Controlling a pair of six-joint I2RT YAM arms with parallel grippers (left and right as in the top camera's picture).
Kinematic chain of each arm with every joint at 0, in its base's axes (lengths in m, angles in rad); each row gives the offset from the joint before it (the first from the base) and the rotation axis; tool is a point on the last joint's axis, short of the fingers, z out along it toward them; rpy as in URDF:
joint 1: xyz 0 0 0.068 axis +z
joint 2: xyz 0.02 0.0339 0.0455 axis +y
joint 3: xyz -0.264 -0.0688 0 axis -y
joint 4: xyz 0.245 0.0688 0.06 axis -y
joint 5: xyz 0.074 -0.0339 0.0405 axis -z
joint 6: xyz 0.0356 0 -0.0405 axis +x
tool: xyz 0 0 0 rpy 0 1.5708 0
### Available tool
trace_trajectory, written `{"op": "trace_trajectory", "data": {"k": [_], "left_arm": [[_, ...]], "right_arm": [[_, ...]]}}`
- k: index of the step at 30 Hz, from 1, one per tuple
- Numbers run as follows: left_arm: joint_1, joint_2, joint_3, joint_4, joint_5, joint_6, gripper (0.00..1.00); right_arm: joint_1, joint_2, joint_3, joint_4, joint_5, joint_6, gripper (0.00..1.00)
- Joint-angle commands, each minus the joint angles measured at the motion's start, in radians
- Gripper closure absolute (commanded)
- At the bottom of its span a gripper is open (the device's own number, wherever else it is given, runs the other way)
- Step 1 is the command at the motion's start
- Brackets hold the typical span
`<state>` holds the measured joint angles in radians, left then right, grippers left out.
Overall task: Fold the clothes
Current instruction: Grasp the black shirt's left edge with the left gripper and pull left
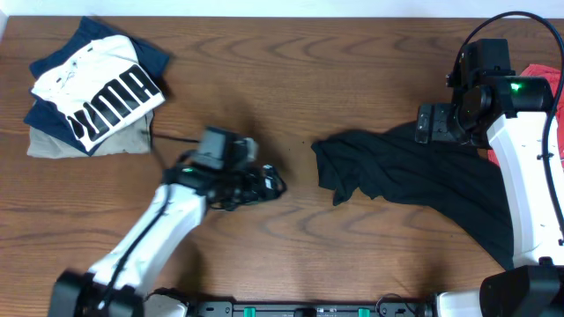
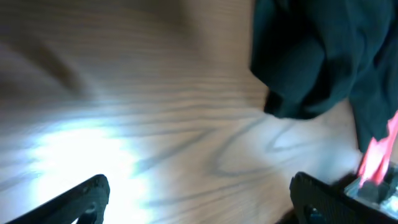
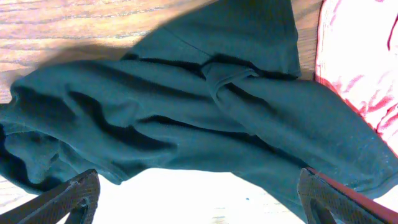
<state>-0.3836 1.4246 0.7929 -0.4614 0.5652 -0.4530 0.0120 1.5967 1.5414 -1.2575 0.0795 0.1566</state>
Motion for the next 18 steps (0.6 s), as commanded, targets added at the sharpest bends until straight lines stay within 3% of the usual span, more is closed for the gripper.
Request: {"op": "trace_trajectory", "data": {"k": [1,7,15,18], "left_arm": [[-0.106,0.060,-0.004,0.066,0.011,-0.005,0.09],[-0.274,0.120,-0.004,0.297,-0.028,-0.005,0.12],[-0.407,0.150,-0.004,0.467,-0.277,-0.006,0.12],[-0.423,0.169,-0.004,0.532,-0.343,-0.057,0.12]], "right_arm": [[-0.006,-0.002,-0.004,0.000,0.011,0.011,0.01],[-0.006,-0.001,-0.004,0.000,0.011,0.011,0.01],[-0.006,-0.001,-0.004,-0.013,0.011,0.011,0.01],[-0.006,-0.001,-0.004,-0.016,0.011,0.011,0.01]]}}
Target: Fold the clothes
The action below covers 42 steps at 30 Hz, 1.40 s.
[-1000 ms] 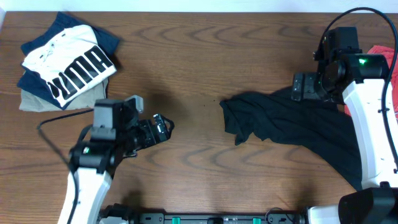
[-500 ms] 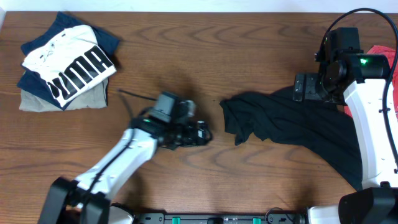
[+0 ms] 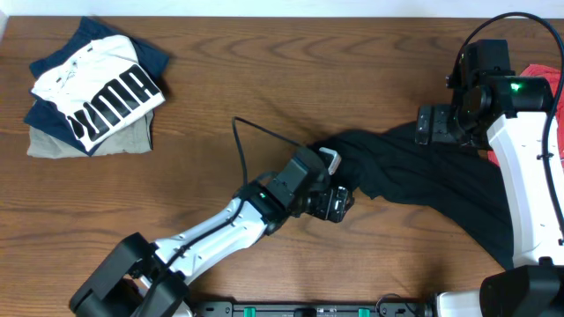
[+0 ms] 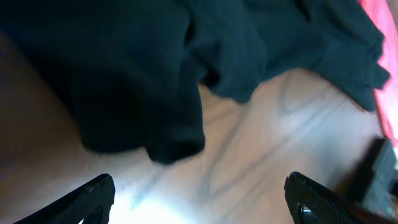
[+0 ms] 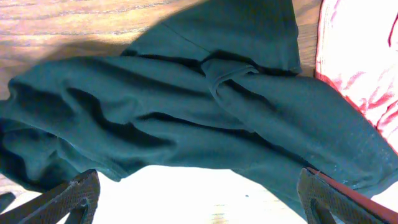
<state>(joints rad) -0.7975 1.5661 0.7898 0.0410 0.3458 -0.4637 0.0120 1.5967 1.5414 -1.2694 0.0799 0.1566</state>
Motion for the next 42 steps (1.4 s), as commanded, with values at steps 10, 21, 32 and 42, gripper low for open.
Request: {"op": "trace_trajectory", "data": {"k": [10,21,32,42], "left_arm": [[-0.011,0.126,0.000,0.201,-0.118,-0.175,0.36],[-0.001,0.118,0.000,0.142,-0.116,-0.085,0.94],[0.237,-0.264,0.000,-0.533,-0.123,0.009,0.94],[0.377,-0.600,0.000,-1.055,-0.119,0.007,0.89]], "right_arm": [[-0.006,-0.001,-0.004,-0.007,0.010,0.011,0.01],[-0.006,-0.001,-0.004,-0.006,0.030,0.011,0.01],[-0.041,-0.001,-0.005,-0.006,0.029,0.011,0.01],[-0.045,0.001,-0.008,-0.004,-0.037,-0.011,0.01]]}}
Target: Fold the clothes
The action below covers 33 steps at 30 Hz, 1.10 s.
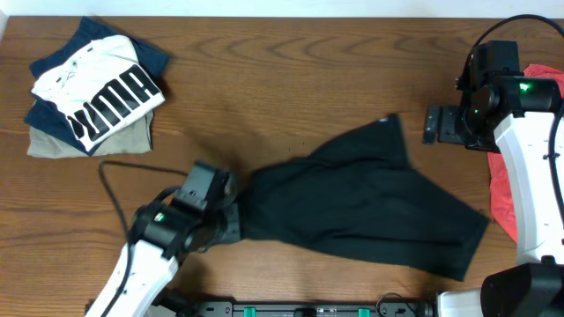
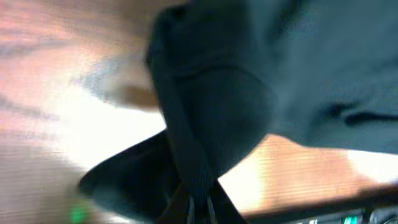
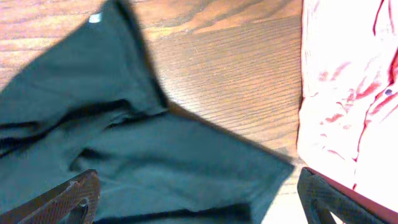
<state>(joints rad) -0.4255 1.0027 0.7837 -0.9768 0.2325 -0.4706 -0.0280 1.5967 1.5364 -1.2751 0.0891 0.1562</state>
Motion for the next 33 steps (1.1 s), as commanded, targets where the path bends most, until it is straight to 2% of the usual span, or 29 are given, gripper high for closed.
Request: {"op": "trace_trajectory", "data": {"k": [1,5,6,10,15,20,23,28,30,33], "left_arm": [[0.005,-0.043,0.006,-0.048,-0.006,0.014,0.85],[0.005,-0.051,0.006,-0.066,-0.006,0.014,0.51],[0.006,-0.048,0.006,-0.065,-0.006,0.014,0.49],[0.005,-0.035,0.006,-0.054,-0.010,0.014,0.47],[0.005,-0.018,0.006,-0.047,-0.010,0.014,0.46],[0.005,0.007,0.005,-0.003,-0.010,0.014,0.46],[0.005,0.029,0.005,0.027,-0.010,0.014,0.46],[0.005,0.079,0.005,0.049,-0.010,0.014,0.46],[0.005,0.103,0.005,0.053,-0.010,0.014,0.46],[0.005,0.138,0.005,0.060,-0.010,0.014,0.46]], "right_arm": [[-0.004,0.003,-0.005,0.004,-0.072,-0.030,0.01],[0.007,0.031,-0.030,0.041,-0.158,-0.089,0.02],[0.013,0.042,-0.044,0.064,-0.175,-0.104,0.02],[0.042,0.100,-0.096,0.164,-0.245,-0.166,0.03],[0.074,0.212,-0.142,0.327,-0.261,-0.145,0.03],[0.111,0.336,-0.142,0.456,-0.255,-0.140,0.13],[0.125,0.391,-0.142,0.532,-0.220,-0.089,0.14],[0.138,0.444,-0.142,0.620,-0.220,-0.089,0.20],[0.141,0.458,-0.142,0.645,-0.221,-0.089,0.26],[0.149,0.467,-0.142,0.664,-0.228,-0.090,0.42]]}}
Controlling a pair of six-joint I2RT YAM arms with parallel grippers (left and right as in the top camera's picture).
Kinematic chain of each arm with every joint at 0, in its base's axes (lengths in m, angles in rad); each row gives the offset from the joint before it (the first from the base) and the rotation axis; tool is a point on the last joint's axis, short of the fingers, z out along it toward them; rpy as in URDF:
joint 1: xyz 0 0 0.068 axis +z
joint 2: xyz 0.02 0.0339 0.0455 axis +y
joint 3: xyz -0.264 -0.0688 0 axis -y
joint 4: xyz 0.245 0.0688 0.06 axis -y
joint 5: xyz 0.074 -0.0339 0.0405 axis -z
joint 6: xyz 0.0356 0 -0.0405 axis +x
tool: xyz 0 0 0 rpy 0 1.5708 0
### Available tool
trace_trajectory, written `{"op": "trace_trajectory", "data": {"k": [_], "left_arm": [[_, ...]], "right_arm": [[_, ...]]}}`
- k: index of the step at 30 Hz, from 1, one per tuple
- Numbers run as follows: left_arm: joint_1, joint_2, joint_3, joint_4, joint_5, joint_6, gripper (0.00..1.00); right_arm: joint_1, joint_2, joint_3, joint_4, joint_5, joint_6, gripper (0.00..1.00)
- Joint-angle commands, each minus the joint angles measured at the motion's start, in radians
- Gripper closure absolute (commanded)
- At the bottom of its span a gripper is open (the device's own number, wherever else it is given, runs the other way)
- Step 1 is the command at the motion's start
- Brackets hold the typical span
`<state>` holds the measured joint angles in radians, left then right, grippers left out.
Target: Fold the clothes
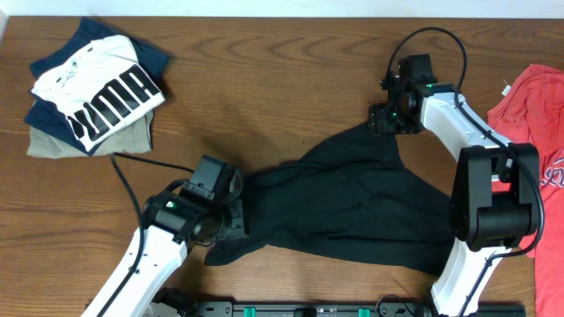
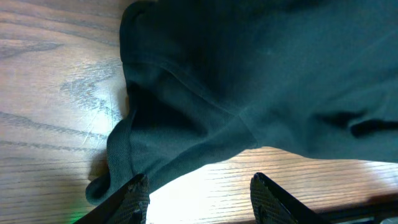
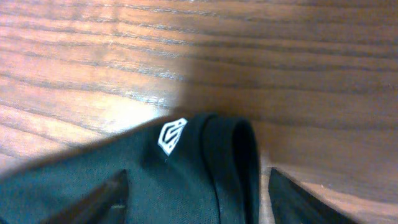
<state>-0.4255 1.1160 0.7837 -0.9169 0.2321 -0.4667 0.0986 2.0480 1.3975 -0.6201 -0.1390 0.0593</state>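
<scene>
A black garment (image 1: 352, 211) lies spread across the middle of the table. My left gripper (image 1: 231, 220) stands open at its left end. In the left wrist view the left gripper (image 2: 200, 199) has bare wood between its fingers, and the rumpled cloth end (image 2: 124, 162) lies by the left finger. My right gripper (image 1: 381, 123) is low over the garment's upper corner. In the right wrist view the right gripper (image 3: 199, 202) is open, its fingers either side of a hem bearing a small white logo (image 3: 171, 134).
A stack of folded clothes (image 1: 92, 88) with a PUMA shirt on top sits at the far left. A red shirt (image 1: 533, 97) lies at the right edge. The left arm's cable (image 1: 132, 167) loops over the wood near the stack.
My left gripper was shut on the garment's left end and is now open, with that end lying on the table. The right gripper has moved left and down onto the garment's upper corner.
The black garment lay bunched at the right, with my left gripper open well left of it. Then that gripper was at its left edge. Then it was shut on the cloth, which lay stretched out toward the left. Now the cloth is released and both grippers are open.
</scene>
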Motion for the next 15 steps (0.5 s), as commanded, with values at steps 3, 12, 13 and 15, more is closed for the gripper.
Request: {"op": "trace_trajectory", "data": {"k": [3,12,13,15], "left_arm": [[0.005,0.061,0.005,0.021,-0.009,0.010,0.46],[0.005,0.119,0.005,0.045,-0.009,0.010,0.46],[0.005,0.119,0.005,0.045,-0.009,0.010,0.46],[0.005,0.119,0.005,0.048,-0.009,0.010,0.46]], "right_arm": [[0.033,0.017,-0.003,0.029,0.000,0.007,0.45],[0.039,0.053,-0.003,0.064,0.053,0.008,0.44],[0.039,0.064,-0.003,0.068,0.058,0.008,0.44],[0.039,0.082,-0.003,0.072,0.064,0.008,0.47]]}}
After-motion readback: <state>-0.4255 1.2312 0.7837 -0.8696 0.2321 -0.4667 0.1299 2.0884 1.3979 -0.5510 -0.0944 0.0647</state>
